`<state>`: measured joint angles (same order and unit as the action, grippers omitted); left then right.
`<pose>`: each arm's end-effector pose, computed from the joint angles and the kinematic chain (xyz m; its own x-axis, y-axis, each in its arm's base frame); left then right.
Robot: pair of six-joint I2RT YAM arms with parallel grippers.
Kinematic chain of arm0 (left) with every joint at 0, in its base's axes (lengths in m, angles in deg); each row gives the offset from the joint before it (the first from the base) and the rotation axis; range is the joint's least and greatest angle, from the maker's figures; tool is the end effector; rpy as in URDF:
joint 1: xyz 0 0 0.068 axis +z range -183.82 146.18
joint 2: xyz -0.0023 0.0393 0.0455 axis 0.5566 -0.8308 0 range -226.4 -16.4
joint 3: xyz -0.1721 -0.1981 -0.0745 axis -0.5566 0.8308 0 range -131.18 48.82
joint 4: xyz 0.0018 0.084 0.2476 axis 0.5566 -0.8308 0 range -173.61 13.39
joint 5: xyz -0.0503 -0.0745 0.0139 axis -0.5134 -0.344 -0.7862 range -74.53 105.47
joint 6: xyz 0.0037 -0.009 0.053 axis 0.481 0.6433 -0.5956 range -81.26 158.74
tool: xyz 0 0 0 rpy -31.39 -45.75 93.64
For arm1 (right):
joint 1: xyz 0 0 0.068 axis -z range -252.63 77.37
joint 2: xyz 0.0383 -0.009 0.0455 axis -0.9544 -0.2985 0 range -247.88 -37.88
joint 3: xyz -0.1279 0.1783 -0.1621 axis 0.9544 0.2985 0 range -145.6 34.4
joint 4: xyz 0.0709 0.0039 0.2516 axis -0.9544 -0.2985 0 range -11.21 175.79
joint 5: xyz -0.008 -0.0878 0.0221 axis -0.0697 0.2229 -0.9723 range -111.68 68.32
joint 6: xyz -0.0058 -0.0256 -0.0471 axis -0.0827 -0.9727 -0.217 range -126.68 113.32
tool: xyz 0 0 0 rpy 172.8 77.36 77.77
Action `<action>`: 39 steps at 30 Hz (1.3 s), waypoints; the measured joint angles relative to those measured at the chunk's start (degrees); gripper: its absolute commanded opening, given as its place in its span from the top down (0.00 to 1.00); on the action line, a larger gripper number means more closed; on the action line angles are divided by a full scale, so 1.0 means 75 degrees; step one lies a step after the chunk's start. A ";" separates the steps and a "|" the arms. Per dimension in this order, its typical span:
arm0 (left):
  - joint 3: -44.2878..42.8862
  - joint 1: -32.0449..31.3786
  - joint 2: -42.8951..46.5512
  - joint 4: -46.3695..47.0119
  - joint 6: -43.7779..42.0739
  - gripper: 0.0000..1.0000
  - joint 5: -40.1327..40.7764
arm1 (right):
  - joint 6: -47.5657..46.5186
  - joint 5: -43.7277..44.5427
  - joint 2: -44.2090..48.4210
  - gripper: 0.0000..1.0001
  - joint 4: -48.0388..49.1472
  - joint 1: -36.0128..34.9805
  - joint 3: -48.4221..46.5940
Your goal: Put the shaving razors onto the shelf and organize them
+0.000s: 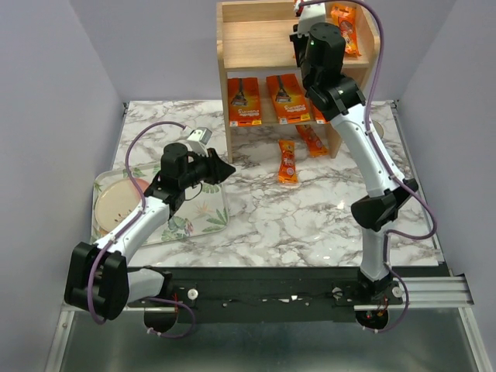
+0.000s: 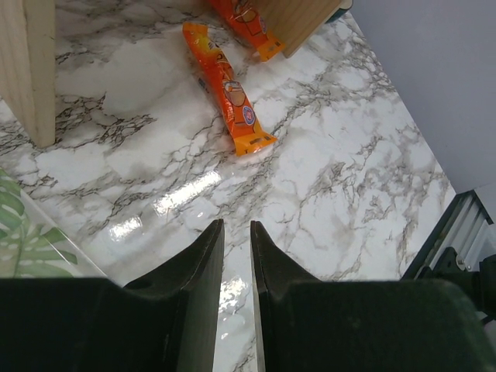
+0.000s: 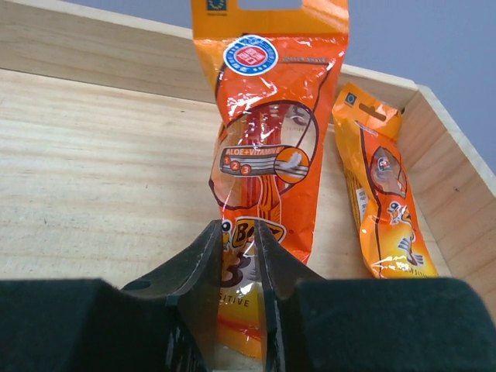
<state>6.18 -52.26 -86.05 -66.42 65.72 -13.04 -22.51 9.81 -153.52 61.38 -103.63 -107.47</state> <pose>0.2551 -0.1030 0.2727 -0.5674 -0.2310 -0.7904 0.5095 0.6556 -0.5573 0.3797 0.2064 0.5169 0.0239 -0.2570 -0.9661 0.0152 0.9664 -0.2567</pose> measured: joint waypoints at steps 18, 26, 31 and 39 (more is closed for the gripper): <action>-0.0154 0.0000 -0.0408 0.0050 0.0012 0.70 0.0000 | 0.0181 -0.0525 0.0420 0.49 0.0178 0.0003 -0.0090; -0.0216 0.0000 -0.0472 0.0070 0.0032 0.69 0.0000 | 0.0318 -0.0766 0.1282 0.36 0.0734 0.0192 -0.0020; -0.0216 0.0000 -0.0472 0.0122 0.0041 0.68 0.0000 | 0.0545 -0.1189 0.1218 0.32 0.0662 0.0437 0.0006; -0.0163 0.0000 -0.0469 0.0119 0.0035 0.67 0.0003 | 0.0848 -0.1970 0.0367 0.66 0.0326 0.0673 -0.0009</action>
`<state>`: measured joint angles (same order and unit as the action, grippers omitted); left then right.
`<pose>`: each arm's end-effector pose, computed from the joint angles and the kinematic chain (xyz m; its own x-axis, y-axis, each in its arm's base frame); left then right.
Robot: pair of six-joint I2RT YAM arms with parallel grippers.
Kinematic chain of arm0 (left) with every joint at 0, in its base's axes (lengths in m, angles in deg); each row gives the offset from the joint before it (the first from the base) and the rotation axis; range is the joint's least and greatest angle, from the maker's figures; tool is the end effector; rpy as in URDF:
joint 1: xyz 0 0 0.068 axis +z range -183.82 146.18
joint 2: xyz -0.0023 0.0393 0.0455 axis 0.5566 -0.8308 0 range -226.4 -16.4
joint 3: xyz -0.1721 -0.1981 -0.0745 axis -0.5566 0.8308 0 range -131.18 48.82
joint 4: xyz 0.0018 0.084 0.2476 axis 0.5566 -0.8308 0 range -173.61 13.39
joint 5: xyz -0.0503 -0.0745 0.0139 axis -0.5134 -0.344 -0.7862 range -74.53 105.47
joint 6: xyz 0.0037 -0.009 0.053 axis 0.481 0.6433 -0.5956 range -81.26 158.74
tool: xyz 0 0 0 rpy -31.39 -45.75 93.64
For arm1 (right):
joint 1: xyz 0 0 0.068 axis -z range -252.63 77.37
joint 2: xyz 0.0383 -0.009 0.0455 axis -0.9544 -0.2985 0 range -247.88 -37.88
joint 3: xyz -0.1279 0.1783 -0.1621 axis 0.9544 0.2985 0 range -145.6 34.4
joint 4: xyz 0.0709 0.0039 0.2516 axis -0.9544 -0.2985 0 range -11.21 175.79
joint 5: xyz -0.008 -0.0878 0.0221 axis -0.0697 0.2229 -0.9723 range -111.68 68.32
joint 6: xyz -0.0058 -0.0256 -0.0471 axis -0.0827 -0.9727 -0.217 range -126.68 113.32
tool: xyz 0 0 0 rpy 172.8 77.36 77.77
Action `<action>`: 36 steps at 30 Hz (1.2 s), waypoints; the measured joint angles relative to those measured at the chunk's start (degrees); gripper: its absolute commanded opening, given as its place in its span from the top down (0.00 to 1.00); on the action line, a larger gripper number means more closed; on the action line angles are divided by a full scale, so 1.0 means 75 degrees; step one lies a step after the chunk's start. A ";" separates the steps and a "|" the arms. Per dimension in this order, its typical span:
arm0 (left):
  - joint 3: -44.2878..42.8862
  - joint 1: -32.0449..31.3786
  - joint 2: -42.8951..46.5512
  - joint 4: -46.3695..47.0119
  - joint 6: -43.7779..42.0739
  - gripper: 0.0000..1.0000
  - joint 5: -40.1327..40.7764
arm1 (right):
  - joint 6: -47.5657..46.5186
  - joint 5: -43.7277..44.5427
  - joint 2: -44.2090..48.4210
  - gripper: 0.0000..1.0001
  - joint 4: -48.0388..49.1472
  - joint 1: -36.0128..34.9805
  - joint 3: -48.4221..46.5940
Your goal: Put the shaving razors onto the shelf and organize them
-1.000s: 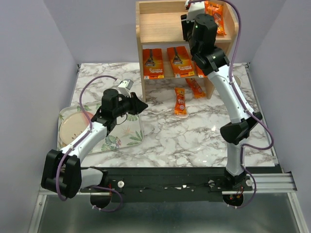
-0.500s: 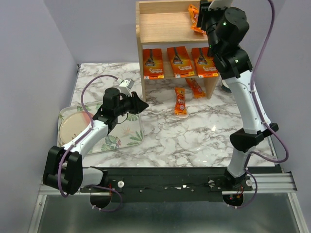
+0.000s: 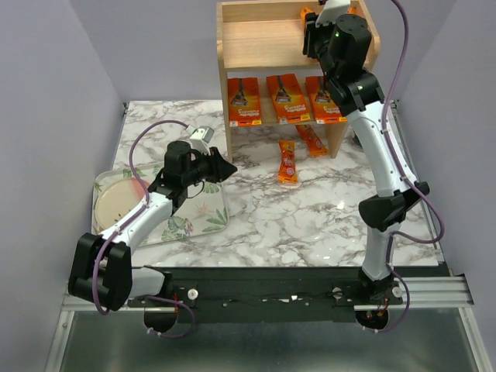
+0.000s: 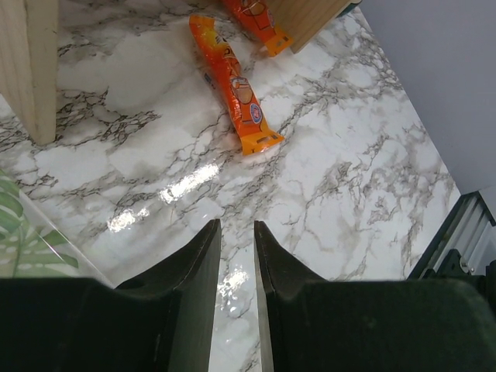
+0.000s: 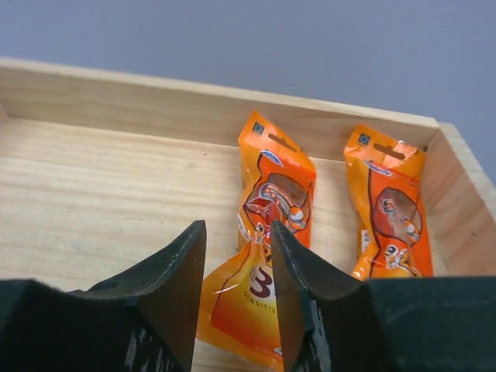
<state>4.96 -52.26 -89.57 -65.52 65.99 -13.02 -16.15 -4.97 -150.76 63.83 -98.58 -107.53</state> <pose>0.2665 -0.1068 0.2656 -0.5878 -0.2281 -0.7762 0.4935 0.6591 -0.5674 0.3776 0.1723 0.5414 0.1362 -0.1090 -0.9847 -0.1423 0.9815 -0.1283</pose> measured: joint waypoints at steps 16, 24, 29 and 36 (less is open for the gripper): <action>0.0111 0.0099 0.0020 0.0000 0.0003 0.66 0.0000 | 0.0417 -0.0653 -0.0297 0.66 -0.0204 0.0076 -0.0067; 0.0102 0.0102 0.0020 -0.0006 -0.0003 0.49 0.0000 | 0.0487 -0.0863 -0.0219 0.45 -0.0254 0.0076 -0.0364; 0.0041 0.0117 0.0012 -0.0050 -0.0015 0.32 0.0012 | 0.0338 -0.0880 0.0965 0.30 0.0172 0.0076 0.0323; -0.0213 0.0117 -0.0041 -0.0411 -0.0085 0.27 0.0216 | 0.0099 -0.0749 0.3975 0.18 0.0909 0.0187 0.3742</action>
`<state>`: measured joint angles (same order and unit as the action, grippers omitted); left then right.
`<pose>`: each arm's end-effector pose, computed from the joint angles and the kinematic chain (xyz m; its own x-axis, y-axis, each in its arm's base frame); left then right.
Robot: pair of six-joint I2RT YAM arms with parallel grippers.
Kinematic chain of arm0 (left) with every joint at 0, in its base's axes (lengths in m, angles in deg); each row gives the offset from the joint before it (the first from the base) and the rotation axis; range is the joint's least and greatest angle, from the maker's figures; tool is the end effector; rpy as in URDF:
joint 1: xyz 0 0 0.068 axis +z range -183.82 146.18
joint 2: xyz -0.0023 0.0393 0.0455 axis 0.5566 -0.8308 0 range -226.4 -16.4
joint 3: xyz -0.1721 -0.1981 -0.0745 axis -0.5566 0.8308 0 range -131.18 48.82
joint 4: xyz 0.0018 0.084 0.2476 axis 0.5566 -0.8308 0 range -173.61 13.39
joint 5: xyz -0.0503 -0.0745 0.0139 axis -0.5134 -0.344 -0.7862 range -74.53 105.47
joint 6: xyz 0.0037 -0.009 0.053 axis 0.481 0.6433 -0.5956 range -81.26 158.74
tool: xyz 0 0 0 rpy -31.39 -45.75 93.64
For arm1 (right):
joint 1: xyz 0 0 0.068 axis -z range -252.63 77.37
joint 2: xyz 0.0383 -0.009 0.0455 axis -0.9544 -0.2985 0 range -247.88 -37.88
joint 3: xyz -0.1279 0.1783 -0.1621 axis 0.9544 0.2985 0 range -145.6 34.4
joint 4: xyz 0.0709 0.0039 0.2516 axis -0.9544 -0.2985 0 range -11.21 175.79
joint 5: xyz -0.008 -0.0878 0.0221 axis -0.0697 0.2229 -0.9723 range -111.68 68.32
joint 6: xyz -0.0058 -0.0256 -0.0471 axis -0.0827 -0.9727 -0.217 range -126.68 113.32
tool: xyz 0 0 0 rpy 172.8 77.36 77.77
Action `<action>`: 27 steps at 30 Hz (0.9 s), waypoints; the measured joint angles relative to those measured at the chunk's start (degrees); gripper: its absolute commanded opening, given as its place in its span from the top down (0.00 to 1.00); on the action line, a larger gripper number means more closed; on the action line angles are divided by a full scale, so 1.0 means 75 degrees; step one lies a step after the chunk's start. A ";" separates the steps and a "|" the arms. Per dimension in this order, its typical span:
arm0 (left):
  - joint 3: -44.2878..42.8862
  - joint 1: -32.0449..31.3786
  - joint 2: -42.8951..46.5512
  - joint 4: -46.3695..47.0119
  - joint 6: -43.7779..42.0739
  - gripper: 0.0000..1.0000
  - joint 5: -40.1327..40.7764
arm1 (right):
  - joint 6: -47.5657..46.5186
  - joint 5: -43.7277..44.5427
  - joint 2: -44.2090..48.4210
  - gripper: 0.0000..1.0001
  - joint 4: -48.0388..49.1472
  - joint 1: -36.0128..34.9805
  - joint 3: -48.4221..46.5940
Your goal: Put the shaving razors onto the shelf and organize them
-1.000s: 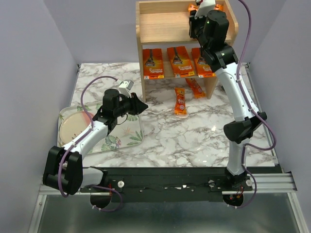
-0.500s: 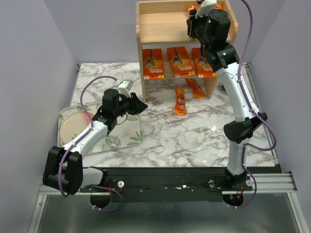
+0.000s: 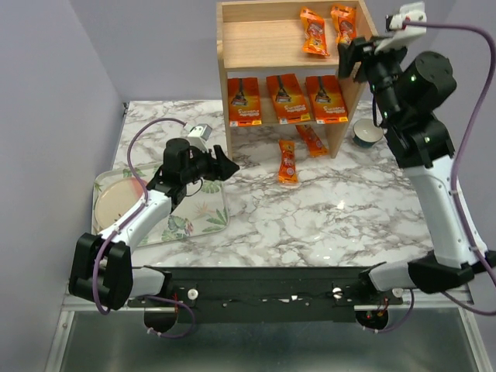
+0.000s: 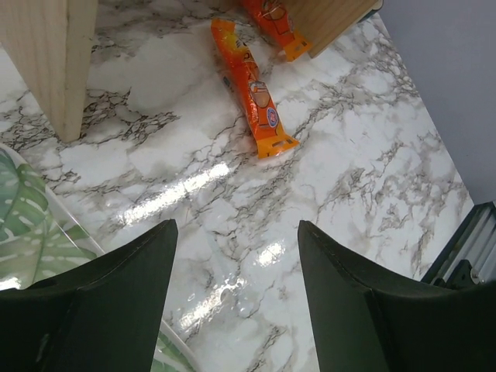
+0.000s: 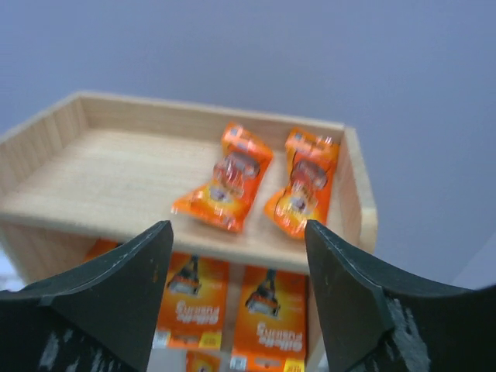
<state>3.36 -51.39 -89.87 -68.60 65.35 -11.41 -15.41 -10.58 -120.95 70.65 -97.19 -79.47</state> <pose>0.2704 -0.1025 0.2683 -0.5936 -0.2310 -0.7709 0.4569 0.6919 -0.5591 0.2509 0.1071 0.5819 0.2790 -0.0363 -0.9596 -0.1994 0.9753 -0.0949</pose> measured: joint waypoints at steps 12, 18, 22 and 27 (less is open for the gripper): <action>-0.0023 0.0087 0.0009 -0.0119 -0.0029 0.25 0.0114 | 0.1804 -0.2331 0.1364 0.16 -0.1947 -0.0006 0.5237; 0.0079 0.0233 0.0125 -0.0128 -0.0029 0.25 0.0134 | 0.2891 -0.2393 0.0178 0.16 -0.2413 -0.0248 0.5534; 0.0187 0.0423 0.0286 -0.0154 -0.0026 0.25 0.0149 | 0.3596 -0.2326 -0.0574 0.16 -0.2422 -0.0516 0.5520; 0.0312 0.0743 0.0472 -0.0192 -0.0020 0.26 0.0157 | 0.4424 -0.1985 -0.1571 0.18 -0.2428 -0.0766 0.5490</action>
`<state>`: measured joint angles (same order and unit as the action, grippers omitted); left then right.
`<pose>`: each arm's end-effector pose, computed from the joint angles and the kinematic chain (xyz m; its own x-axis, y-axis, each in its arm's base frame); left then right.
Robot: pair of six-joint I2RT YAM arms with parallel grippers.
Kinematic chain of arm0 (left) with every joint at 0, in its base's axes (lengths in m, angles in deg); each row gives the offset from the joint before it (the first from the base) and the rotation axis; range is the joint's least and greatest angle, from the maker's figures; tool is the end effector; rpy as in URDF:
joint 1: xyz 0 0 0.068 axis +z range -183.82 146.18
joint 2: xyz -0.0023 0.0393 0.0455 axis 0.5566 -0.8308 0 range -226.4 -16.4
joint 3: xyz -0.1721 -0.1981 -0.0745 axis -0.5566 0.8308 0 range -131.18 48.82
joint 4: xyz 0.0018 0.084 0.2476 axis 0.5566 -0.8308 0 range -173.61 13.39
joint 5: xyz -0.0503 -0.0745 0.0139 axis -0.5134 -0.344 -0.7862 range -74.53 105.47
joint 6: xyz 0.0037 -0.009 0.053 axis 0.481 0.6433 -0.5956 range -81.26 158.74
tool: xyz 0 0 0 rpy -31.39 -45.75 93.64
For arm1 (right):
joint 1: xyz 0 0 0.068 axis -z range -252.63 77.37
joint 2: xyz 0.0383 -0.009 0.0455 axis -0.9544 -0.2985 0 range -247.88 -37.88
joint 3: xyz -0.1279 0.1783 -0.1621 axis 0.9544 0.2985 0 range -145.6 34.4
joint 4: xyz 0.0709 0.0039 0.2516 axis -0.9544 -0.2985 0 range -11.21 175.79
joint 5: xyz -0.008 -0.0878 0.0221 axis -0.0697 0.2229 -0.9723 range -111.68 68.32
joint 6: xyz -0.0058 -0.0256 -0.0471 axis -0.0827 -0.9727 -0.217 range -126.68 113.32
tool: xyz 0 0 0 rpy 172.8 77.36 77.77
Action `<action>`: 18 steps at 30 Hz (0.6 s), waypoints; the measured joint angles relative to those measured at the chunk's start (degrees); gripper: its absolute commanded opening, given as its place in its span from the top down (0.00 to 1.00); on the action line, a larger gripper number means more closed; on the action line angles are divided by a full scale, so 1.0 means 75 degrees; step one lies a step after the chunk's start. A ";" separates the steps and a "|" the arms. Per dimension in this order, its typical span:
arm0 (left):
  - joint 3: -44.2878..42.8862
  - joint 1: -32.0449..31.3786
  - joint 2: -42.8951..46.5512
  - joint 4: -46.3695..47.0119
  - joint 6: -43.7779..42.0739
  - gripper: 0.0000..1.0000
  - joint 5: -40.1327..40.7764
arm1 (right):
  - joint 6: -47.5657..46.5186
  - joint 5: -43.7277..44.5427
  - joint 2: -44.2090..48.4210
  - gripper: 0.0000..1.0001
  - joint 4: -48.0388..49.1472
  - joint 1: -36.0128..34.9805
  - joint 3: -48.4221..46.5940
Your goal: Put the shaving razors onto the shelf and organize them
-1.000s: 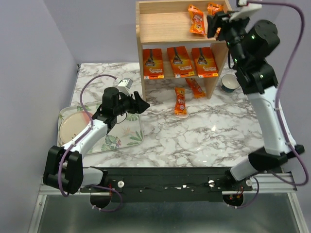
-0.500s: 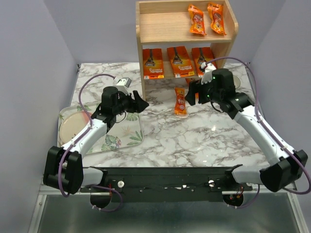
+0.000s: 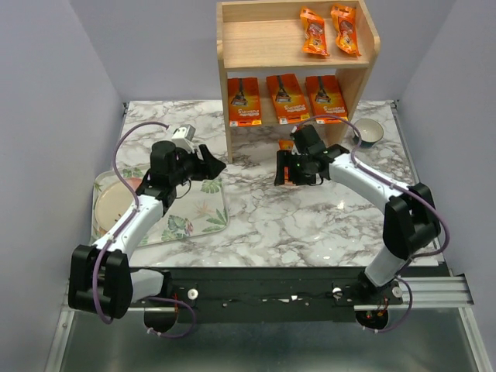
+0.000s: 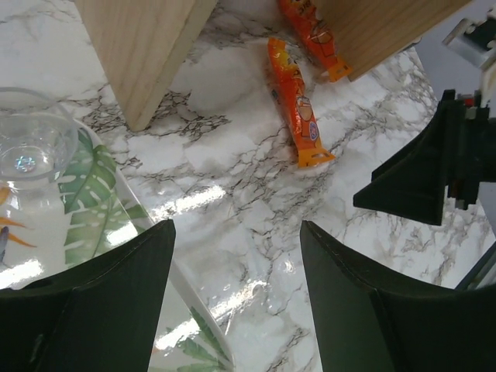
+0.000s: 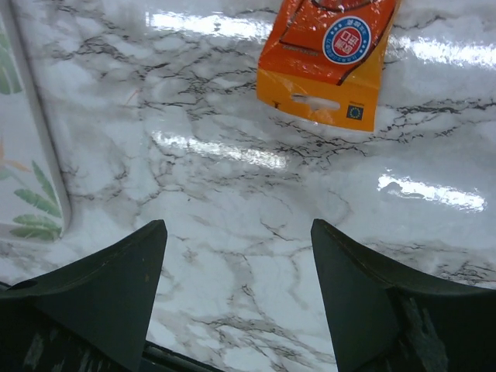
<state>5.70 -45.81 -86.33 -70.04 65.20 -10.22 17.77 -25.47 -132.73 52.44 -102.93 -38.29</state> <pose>0.2655 -0.0722 0.2678 -0.5637 -0.2907 -0.7732 0.3731 0.7455 -0.5523 0.3043 0.1805 0.2494 -0.8696 -0.0298 -0.4929 -0.1933 0.9391 0.2842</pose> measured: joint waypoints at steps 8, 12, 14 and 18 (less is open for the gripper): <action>0.0210 0.0379 0.0262 -0.0070 0.0157 0.26 0.0003 | 0.1055 0.0822 -0.0965 0.22 -0.0192 -0.0117 -0.0189; 0.0423 0.0469 0.0405 -0.0058 0.0210 0.26 0.0003 | 0.1355 0.1128 -0.1282 0.22 -0.0262 -0.0117 -0.0481; 0.0545 0.0498 0.0469 -0.0058 0.0256 0.25 0.0000 | 0.1440 0.1265 -0.1413 0.23 -0.0262 -0.0125 -0.0644; 0.0685 0.0536 0.0542 -0.0061 0.0318 0.25 0.0000 | 0.1612 0.1612 -0.1620 0.25 -0.0289 -0.0152 -0.0883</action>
<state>10.84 -41.79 -82.27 -70.50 67.58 -10.22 29.86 -13.38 -144.89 50.28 -104.07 -44.91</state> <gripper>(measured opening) 0.745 0.773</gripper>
